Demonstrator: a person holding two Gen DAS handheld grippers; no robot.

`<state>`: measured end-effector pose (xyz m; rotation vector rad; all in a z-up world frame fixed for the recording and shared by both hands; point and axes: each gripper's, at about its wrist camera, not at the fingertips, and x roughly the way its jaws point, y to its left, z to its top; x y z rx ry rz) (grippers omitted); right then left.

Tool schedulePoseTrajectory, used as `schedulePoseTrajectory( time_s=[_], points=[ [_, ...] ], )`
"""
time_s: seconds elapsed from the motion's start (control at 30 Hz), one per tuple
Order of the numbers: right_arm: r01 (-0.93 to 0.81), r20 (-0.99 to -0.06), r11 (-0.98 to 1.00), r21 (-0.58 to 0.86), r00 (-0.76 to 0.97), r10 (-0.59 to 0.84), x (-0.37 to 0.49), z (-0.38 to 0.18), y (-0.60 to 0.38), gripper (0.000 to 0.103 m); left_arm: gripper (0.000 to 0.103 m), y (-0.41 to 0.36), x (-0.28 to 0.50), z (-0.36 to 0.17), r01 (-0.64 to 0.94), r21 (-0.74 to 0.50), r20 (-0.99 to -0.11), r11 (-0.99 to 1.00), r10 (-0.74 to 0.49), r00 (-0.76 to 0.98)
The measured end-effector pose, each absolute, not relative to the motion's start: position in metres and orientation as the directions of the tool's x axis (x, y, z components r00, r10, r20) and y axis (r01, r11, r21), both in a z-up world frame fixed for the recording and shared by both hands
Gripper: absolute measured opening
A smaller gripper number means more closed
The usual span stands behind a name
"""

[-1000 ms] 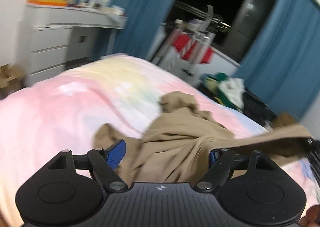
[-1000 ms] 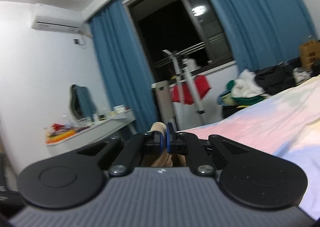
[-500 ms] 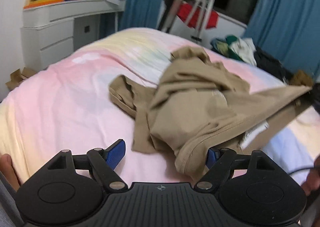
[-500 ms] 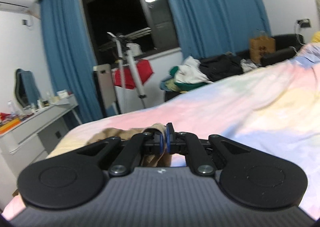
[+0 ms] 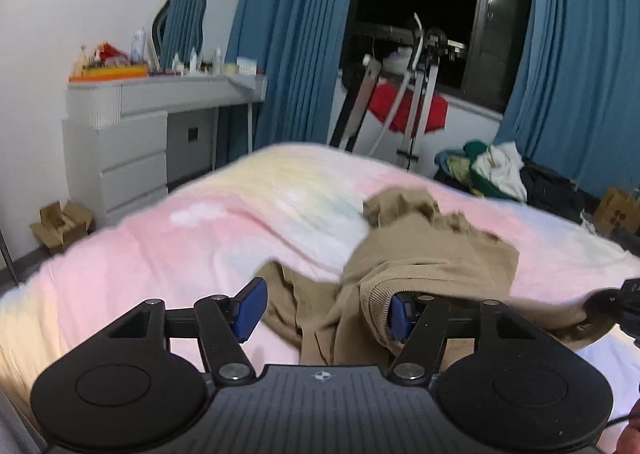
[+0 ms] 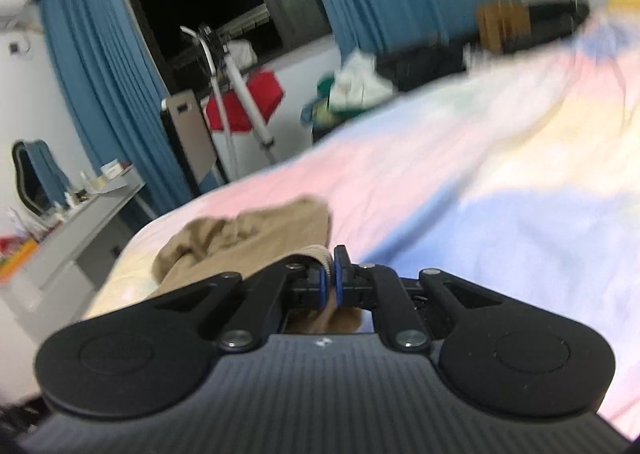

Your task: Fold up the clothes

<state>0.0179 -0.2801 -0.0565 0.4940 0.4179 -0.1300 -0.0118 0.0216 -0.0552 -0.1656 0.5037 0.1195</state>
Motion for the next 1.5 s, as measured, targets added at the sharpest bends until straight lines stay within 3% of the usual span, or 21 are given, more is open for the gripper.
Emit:
schedulePoseTrajectory(
  time_s=[0.27,0.5,0.6,0.7,0.8,0.87,0.93,1.03,1.17,1.37,1.5],
  points=[
    [0.278,-0.584,0.862,0.424,0.811,0.025,0.025,-0.075,-0.278,0.012,0.065,-0.002,-0.011,-0.071,-0.120,-0.030,-0.487,0.992,0.091,0.869],
    [0.332,-0.715,0.862,0.384,0.697,0.049,0.018,-0.110,-0.283,0.042,0.062,-0.031,-0.010,-0.096,-0.030,0.154,-0.510,0.988,0.106,0.854],
    [0.323,-0.709,0.868,0.376,0.703,0.045,0.008,-0.117,-0.282,0.042,0.060,-0.032,-0.008,-0.100,-0.022,0.164,-0.521,0.986,0.106,0.847],
    [0.315,-0.685,0.884,0.346,0.729,0.008,0.010,-0.117,-0.279,0.041,0.048,-0.022,-0.005,-0.093,-0.051,0.111,-0.502,0.993,0.100,0.859],
    [0.324,-0.653,0.868,0.375,0.757,0.000,0.009,-0.115,-0.282,0.018,0.034,-0.015,-0.006,-0.080,-0.070,0.067,-0.462,0.995,0.093,0.882],
    [0.323,-0.618,0.864,0.385,0.786,-0.018,0.005,-0.107,-0.284,0.013,0.020,-0.013,-0.007,-0.072,-0.055,0.018,-0.440,0.998,0.058,0.896],
    [0.301,-0.531,0.883,0.361,0.844,-0.070,-0.005,-0.089,-0.280,0.009,0.015,-0.014,-0.011,-0.059,-0.039,-0.017,-0.406,0.999,0.029,0.913],
    [0.280,-0.400,0.898,0.341,0.907,-0.131,-0.019,-0.053,-0.275,0.006,0.013,-0.004,-0.015,-0.034,-0.017,-0.061,-0.327,0.998,-0.004,0.945],
    [0.204,-0.280,0.903,0.379,0.955,-0.098,-0.026,0.007,-0.270,0.006,0.012,0.020,-0.017,0.017,0.002,-0.143,-0.210,0.990,-0.032,0.977],
    [0.068,-0.047,0.939,0.337,0.997,-0.056,-0.045,0.136,-0.255,0.005,0.011,0.063,-0.018,0.153,0.070,-0.246,-0.045,0.967,-0.084,0.996],
    [0.025,0.118,0.957,0.288,0.991,-0.061,-0.072,0.235,-0.248,0.005,0.011,0.077,-0.036,0.263,0.163,-0.212,0.070,0.964,-0.152,0.986]
  ],
)
